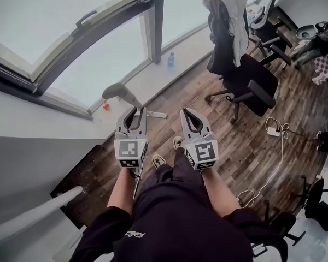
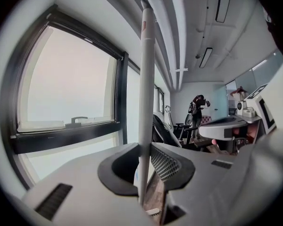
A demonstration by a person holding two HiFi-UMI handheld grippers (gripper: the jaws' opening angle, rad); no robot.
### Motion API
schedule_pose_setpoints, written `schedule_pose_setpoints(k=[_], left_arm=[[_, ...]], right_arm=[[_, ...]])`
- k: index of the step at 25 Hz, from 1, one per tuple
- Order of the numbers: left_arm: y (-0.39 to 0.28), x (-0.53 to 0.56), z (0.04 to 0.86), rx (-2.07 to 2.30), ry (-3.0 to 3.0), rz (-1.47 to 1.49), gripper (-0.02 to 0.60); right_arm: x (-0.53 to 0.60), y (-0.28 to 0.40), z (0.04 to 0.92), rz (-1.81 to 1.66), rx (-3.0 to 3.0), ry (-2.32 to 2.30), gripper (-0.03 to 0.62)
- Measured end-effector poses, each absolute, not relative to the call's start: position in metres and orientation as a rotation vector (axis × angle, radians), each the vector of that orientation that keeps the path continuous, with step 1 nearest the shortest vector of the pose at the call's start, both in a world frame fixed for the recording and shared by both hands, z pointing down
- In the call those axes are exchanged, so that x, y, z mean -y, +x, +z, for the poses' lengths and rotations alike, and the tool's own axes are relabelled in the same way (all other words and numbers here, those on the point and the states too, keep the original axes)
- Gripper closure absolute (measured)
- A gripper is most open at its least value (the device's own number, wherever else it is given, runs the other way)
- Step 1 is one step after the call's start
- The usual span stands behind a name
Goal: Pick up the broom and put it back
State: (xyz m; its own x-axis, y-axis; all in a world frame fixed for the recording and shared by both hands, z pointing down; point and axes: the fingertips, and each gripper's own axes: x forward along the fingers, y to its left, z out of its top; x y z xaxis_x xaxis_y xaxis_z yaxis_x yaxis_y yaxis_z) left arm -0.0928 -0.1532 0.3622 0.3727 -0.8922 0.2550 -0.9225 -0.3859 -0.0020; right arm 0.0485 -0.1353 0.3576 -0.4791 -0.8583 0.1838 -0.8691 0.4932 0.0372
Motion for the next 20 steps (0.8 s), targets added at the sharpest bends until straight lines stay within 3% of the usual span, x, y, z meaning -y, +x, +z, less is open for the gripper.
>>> schedule_pose_setpoints(k=[8, 20], left_arm=[[-0.099, 0.197, 0.374, 1.695, 2.441, 0.358, 0.505], [-0.095, 0.261, 0.461, 1.66, 2.29, 0.525, 0.505]], right_arm=[[0.183, 0.035, 0.376, 0.139, 2.597, 1.452, 0.572], [0.252, 0.025, 0.445, 0.312, 2.597, 1.358, 0.572]])
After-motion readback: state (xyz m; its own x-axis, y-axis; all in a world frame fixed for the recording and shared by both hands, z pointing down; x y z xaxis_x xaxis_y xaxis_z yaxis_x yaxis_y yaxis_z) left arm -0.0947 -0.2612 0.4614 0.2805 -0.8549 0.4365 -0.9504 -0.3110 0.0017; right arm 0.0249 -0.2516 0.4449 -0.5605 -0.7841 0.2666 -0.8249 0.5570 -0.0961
